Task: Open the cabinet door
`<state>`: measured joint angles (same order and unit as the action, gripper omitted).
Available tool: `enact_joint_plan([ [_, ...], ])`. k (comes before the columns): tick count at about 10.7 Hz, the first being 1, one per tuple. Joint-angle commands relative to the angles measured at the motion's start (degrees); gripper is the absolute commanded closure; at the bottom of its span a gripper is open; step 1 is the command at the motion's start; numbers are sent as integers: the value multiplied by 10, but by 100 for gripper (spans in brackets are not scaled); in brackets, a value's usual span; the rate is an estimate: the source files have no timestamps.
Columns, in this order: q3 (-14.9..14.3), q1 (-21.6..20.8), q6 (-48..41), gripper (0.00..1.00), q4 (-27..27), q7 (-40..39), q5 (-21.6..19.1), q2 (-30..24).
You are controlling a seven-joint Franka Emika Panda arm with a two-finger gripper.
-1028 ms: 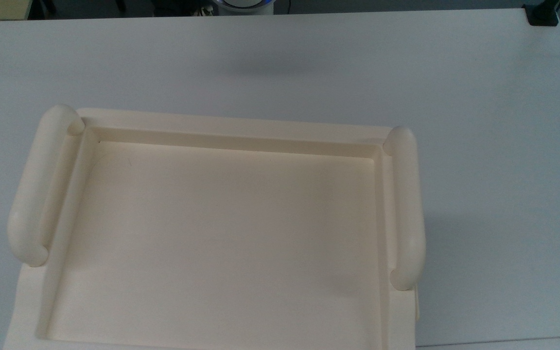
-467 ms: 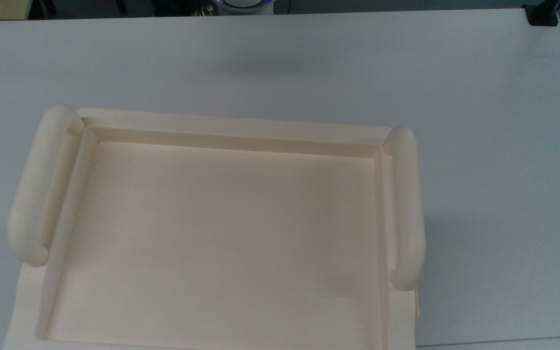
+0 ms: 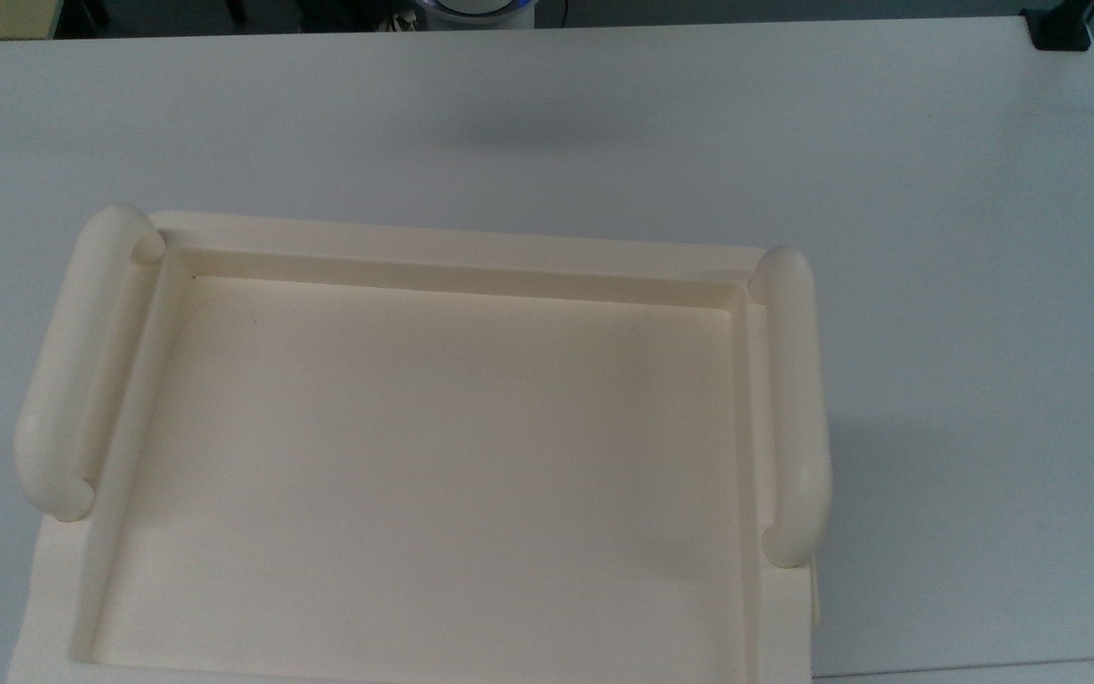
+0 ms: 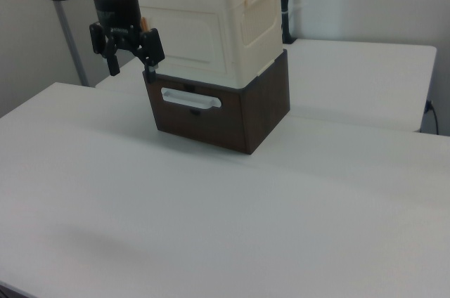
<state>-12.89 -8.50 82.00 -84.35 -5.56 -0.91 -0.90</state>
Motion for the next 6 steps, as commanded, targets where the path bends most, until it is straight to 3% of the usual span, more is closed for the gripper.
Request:
enact_joint_plan([
  [1, 2, -7, 0, 0, -4, -2, 6, -7],
  [4, 3, -13, -28, 0, -4, 3, -8, -6],
  [6, 5, -26, -22, 0, -7, 52, -44, 7],
])
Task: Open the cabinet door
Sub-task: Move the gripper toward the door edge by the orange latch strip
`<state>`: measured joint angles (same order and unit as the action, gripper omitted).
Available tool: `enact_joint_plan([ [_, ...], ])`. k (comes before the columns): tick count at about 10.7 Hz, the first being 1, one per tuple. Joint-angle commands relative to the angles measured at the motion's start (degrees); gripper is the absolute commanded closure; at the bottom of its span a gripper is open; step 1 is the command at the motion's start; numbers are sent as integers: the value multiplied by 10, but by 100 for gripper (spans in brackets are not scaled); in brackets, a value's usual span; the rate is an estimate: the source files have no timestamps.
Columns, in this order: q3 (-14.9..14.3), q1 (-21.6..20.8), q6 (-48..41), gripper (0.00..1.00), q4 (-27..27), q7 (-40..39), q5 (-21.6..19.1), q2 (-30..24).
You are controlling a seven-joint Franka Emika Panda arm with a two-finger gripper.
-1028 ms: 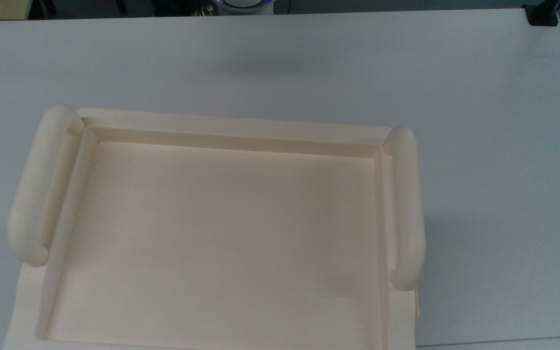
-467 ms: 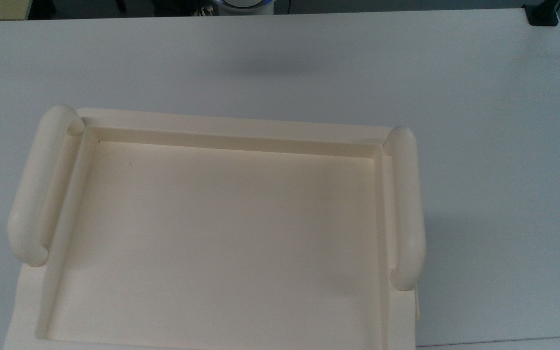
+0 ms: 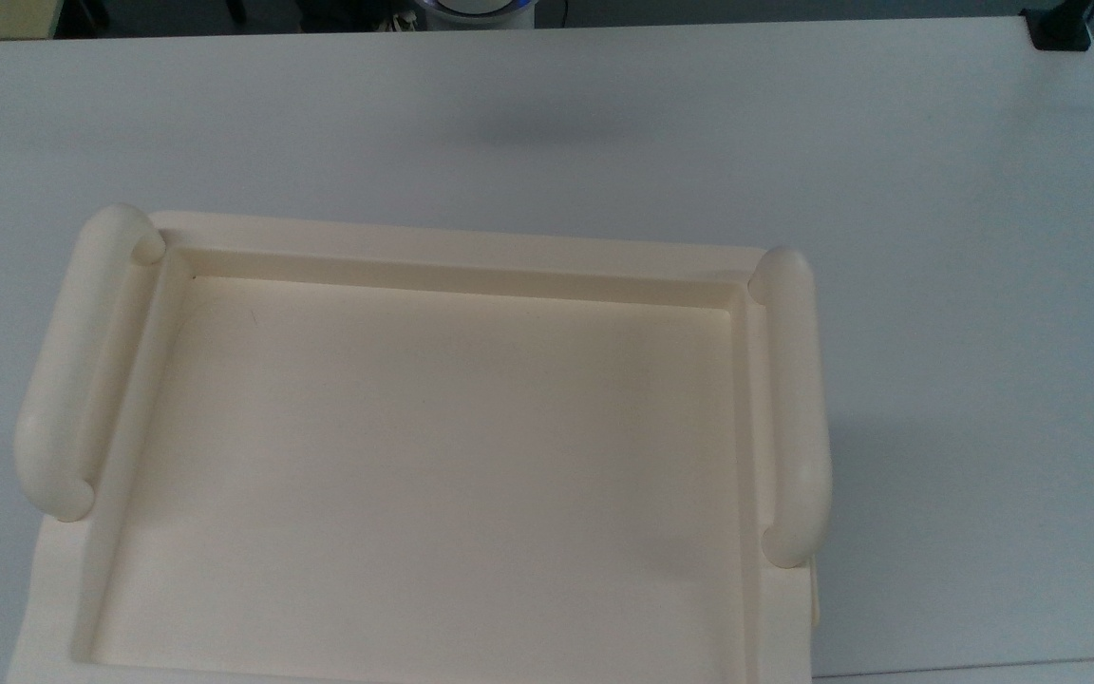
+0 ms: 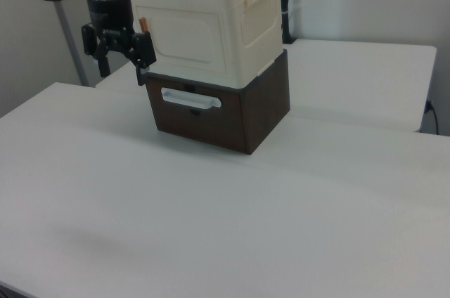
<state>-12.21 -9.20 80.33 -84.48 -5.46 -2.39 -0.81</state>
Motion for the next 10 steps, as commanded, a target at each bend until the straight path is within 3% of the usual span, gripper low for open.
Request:
enact_joint_plan([
  [1, -2, -35, 19, 0, -4, 80, -33, 33],
  [3, -2, -75, 118, 0, -3, 100, -39, 89],
  [7, 3, -93, 381, 0, -2, 99, -28, 101],
  [10, 3, -101, 463, 0, 0, 99, -6, 125],
])
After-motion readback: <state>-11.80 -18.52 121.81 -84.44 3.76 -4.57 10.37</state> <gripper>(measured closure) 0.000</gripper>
